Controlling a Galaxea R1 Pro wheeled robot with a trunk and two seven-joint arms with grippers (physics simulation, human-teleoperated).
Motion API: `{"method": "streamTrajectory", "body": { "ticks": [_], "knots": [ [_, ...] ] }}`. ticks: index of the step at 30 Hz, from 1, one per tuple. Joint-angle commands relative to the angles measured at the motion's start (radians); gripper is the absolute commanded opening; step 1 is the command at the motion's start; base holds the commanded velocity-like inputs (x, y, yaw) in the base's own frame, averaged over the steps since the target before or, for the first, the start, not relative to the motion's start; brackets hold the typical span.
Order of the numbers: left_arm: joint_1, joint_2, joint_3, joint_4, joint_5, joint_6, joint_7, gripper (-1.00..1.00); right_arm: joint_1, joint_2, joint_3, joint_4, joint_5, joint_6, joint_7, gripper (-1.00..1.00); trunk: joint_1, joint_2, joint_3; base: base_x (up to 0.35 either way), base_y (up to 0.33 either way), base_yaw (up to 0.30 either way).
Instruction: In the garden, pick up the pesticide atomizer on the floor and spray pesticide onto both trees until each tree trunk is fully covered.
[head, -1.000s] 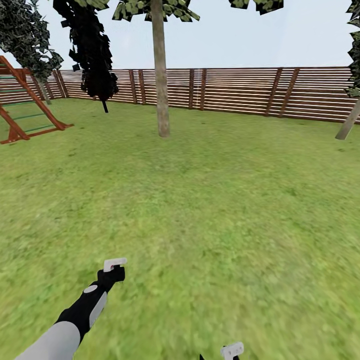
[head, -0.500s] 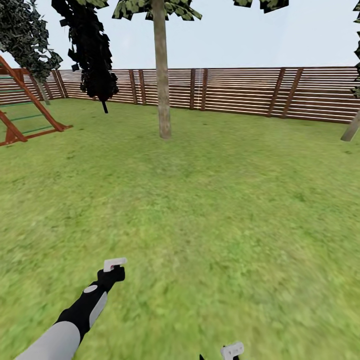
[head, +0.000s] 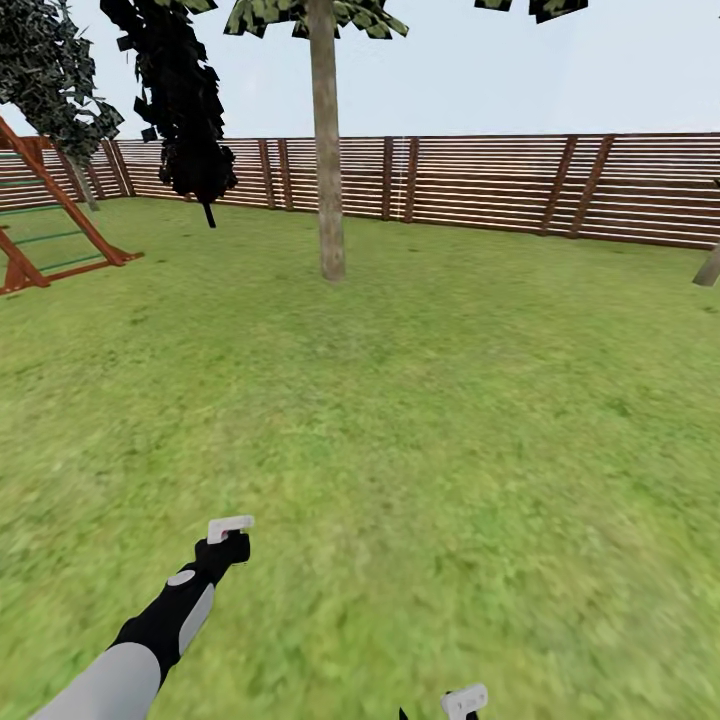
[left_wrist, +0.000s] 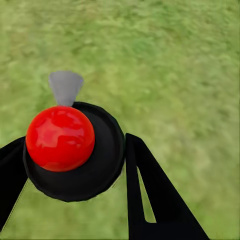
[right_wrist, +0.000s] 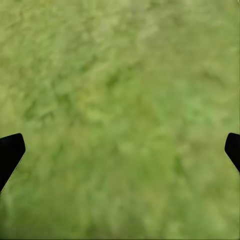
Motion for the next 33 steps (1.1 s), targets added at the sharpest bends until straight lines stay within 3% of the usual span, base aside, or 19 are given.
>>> {"method": "streamTrajectory", "body": {
  "ticks": [1,33],
  "knots": [
    [0.0,0.0,0.0,0.0,0.0,0.0,0.0,-1.0,0.0,0.0,0.0,0.0,0.0,0.0,0.0,1.0,0.0,0.0,0.0,0.307,0.118,0.0],
    [0.0,0.0,0.0,0.001,0.0,0.0,0.0,-1.0,0.0,0.0,0.0,0.001,0.0,0.0,0.0,1.0,0.0,0.0,0.0,0.308,0.118,0.0]
  ]
}}
